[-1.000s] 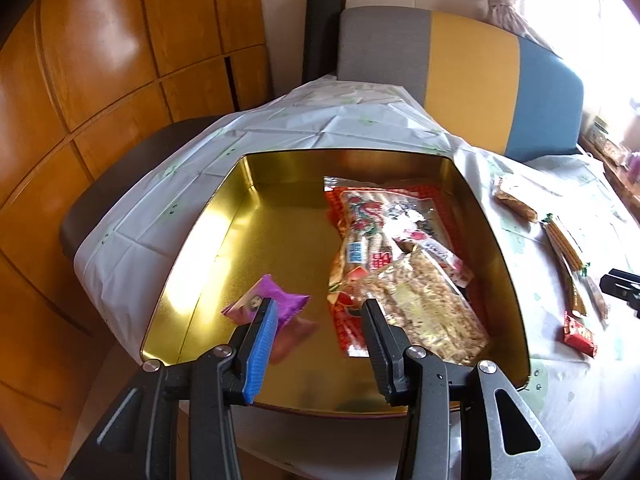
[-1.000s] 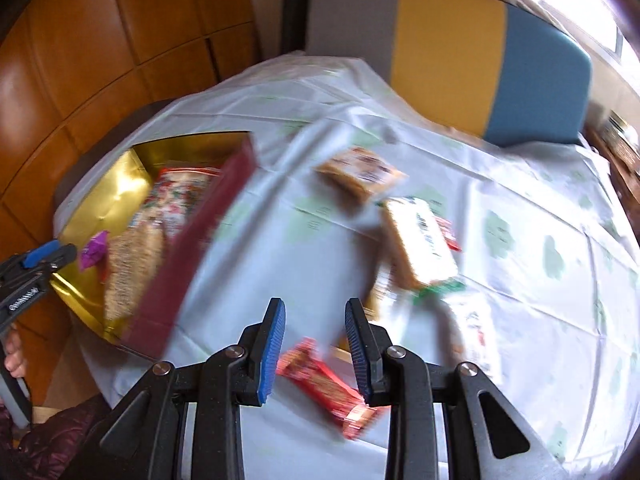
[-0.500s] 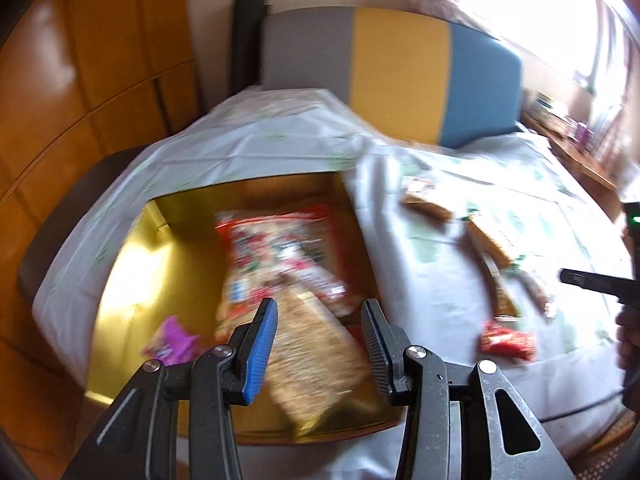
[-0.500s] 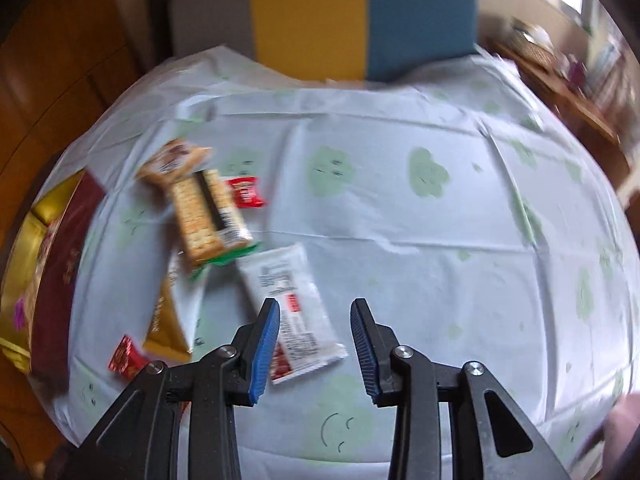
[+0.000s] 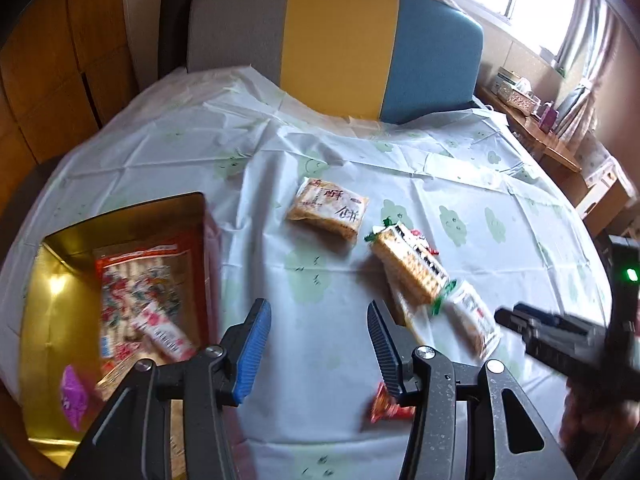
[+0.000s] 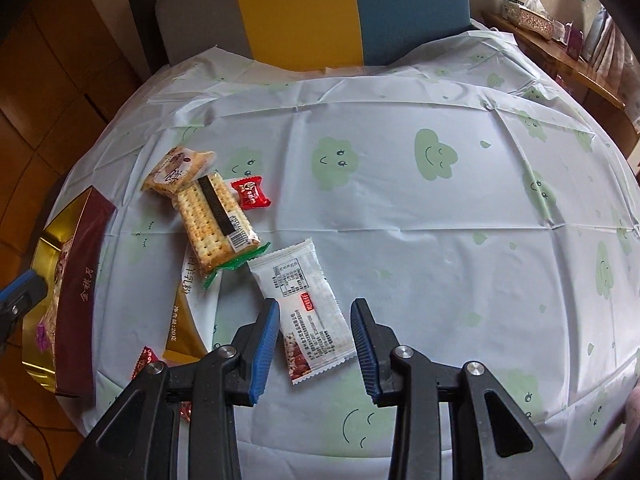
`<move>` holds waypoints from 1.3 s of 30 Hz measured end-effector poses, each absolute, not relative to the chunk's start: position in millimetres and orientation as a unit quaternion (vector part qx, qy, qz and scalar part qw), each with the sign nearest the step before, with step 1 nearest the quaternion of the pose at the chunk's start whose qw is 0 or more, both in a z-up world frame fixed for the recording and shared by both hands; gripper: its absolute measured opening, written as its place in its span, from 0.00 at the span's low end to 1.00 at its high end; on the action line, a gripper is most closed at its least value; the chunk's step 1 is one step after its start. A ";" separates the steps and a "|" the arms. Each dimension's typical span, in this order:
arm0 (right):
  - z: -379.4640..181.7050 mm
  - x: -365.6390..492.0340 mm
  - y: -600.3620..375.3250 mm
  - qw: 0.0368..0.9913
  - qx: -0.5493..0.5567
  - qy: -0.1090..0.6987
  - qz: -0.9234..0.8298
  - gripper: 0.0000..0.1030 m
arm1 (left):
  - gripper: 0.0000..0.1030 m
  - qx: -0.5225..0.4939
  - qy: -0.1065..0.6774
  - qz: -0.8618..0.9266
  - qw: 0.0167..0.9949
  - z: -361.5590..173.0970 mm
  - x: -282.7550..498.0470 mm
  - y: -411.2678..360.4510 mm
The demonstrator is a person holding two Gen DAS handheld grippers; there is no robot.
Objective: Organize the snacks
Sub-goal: 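Release the pink-flower snack into the tin and withdraw the right gripper, then reach the left gripper to the tan pastry bag and grasp it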
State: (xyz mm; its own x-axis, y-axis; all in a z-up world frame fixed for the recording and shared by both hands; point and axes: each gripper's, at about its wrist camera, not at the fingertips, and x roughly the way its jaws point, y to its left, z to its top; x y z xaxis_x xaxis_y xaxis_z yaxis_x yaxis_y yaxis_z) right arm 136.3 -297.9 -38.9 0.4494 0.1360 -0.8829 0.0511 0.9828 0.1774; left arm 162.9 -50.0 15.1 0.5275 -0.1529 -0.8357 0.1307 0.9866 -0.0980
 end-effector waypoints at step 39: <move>-32.3 135.6 -287.7 0.837 0.117 0.530 0.074 0.38 | 0.82 -0.133 0.590 0.033 0.795 -70.8 347.2 -93.7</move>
